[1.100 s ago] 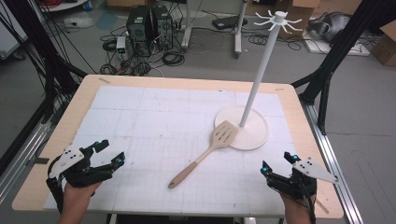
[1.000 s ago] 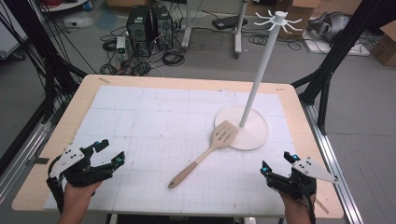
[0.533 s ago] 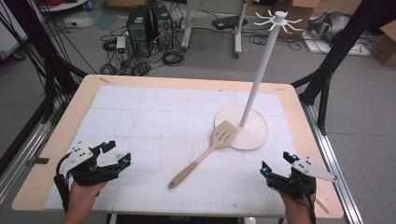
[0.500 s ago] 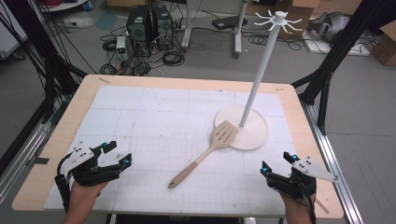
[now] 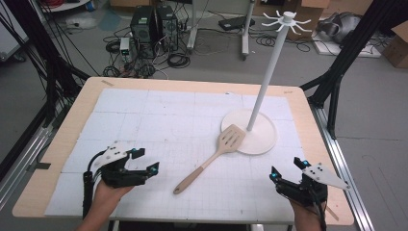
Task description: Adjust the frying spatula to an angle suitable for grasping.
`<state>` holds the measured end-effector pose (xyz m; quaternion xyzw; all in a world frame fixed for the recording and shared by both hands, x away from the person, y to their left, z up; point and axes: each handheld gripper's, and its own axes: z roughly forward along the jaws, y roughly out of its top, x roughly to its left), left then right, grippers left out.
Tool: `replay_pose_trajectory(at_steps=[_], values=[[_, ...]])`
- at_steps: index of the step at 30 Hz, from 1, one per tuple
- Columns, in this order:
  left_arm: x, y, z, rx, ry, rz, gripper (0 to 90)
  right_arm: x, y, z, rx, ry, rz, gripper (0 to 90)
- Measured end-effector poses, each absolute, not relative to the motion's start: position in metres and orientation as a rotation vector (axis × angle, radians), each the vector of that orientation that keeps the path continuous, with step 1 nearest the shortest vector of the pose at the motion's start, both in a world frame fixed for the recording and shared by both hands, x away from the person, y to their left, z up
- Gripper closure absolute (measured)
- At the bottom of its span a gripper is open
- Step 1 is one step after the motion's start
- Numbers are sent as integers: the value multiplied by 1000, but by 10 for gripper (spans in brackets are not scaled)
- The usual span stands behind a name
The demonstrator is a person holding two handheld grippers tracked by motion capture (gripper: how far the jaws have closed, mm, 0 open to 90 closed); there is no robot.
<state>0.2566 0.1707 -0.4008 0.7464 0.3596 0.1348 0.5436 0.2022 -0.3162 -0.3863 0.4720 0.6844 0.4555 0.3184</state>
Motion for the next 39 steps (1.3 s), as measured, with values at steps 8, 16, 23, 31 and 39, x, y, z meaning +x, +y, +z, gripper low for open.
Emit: replay_pose_trajectory(at_steps=[8, 16, 23, 31, 39], values=[[271, 121, -408, 1865, 859, 215, 258, 203, -316, -387, 1244, 1804, 1198, 164], [276, 79, -427, 2028, 847, 179, 292, 203, -315, -387, 1243, 1804, 1197, 165], [274, 69, -438, 2116, 847, 196, 385, 203, -317, -387, 1244, 1802, 1196, 165], [270, 69, -444, 2137, 848, 241, 468, 202, -318, -387, 1248, 1798, 1189, 166], [266, 69, -443, 2154, 794, 187, 666, 202, -319, -387, 1262, 1788, 1185, 168]])
